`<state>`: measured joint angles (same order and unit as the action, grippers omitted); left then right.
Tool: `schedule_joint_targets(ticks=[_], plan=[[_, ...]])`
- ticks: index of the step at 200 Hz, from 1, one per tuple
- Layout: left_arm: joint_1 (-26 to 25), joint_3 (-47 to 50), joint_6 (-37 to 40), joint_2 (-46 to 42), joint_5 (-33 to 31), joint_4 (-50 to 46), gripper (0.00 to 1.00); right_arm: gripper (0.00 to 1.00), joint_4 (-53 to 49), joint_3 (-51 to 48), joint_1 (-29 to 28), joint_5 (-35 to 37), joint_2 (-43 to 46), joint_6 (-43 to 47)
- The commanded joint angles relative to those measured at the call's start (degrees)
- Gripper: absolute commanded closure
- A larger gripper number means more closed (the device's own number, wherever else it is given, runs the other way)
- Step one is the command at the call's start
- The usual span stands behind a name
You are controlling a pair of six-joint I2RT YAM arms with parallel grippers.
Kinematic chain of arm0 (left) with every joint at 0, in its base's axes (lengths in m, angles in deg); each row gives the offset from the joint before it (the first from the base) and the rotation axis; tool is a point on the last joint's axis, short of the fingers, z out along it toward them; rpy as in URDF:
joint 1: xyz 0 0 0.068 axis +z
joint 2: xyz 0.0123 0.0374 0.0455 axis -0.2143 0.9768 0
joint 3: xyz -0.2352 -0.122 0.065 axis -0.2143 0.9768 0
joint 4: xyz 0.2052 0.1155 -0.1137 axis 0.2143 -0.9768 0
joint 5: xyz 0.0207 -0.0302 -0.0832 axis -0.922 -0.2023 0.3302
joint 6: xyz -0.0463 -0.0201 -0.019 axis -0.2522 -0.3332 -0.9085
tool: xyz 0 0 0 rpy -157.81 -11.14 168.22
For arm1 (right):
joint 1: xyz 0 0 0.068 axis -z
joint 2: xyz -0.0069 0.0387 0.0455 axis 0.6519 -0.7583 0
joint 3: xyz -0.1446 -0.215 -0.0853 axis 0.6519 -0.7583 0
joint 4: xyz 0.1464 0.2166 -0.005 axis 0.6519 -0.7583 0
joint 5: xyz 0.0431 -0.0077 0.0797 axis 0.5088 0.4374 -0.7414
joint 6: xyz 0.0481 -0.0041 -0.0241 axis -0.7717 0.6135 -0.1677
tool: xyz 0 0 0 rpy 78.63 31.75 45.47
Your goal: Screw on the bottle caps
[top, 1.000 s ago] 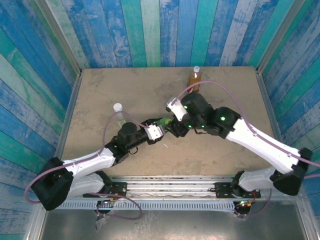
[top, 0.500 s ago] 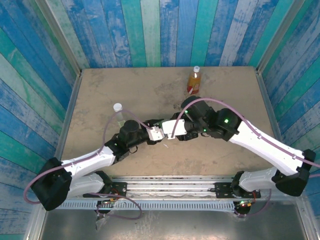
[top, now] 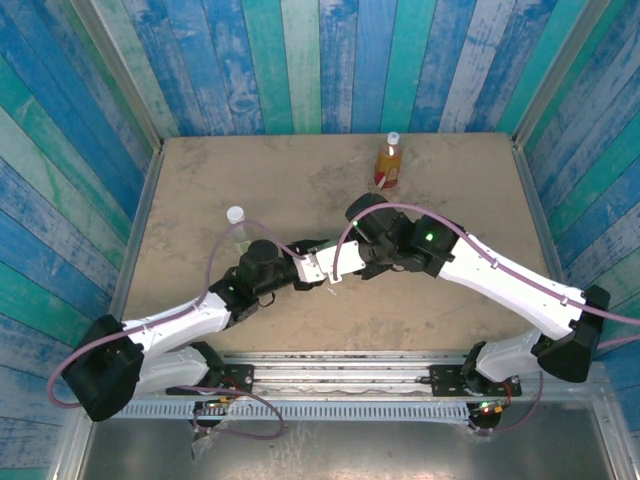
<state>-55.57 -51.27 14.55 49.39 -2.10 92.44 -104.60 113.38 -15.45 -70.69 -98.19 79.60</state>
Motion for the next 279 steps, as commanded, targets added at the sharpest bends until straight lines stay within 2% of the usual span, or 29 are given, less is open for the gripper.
schedule_joint_targets(ticks=[1, 41, 104, 151, 177, 202, 231, 263, 279], plan=[[-0.33, -1.40, 0.35, -1.49, 1.48, -0.71, 0.39, 0.64, 0.87, 0.56, -0.35, 1.55, -0.80, 0.54], [-0.30, -1.35, -0.32, -1.75, 1.58, -0.24, 0.38, 0.61, 1.08, -0.51, -0.36, 1.07, -0.56, 0.06], [-0.31, -1.13, -1.19, -2.15, 1.08, 0.64, 0.38, 0.63, 1.08, -1.93, 0.75, -1.52, -0.30, -0.67], [-0.31, -1.30, -1.27, -2.20, 0.73, 0.73, 0.38, 0.66, 1.08, -2.20, 1.86, -2.95, -0.34, -0.93], [-0.31, -1.46, -1.26, -2.02, 0.70, 0.64, 0.38, 0.71, 1.07, -2.16, 2.06, -4.01, -0.23, -1.80], [-0.32, -1.40, -1.59, -2.00, 0.53, 1.41, 0.38, 0.74, 1.63, -2.33, 2.43, -5.79, 0.20, -5.40], [-0.31, -2.66, -1.34, -0.09, -0.06, 2.98, 0.38, 0.83, 7.29, -3.86, 3.62, -10.37, 2.02, -21.98], [-0.31, -4.00, -1.09, 1.92, -0.29, 4.54, 0.39, 0.85, 15.38, -6.55, 4.08, -7.21, 5.38, -50.34], [-0.31, -4.50, -0.86, 2.44, -0.16, 4.62, 0.39, 0.88, 16.53, -6.63, 4.63, -5.47, 6.26, -67.97]])
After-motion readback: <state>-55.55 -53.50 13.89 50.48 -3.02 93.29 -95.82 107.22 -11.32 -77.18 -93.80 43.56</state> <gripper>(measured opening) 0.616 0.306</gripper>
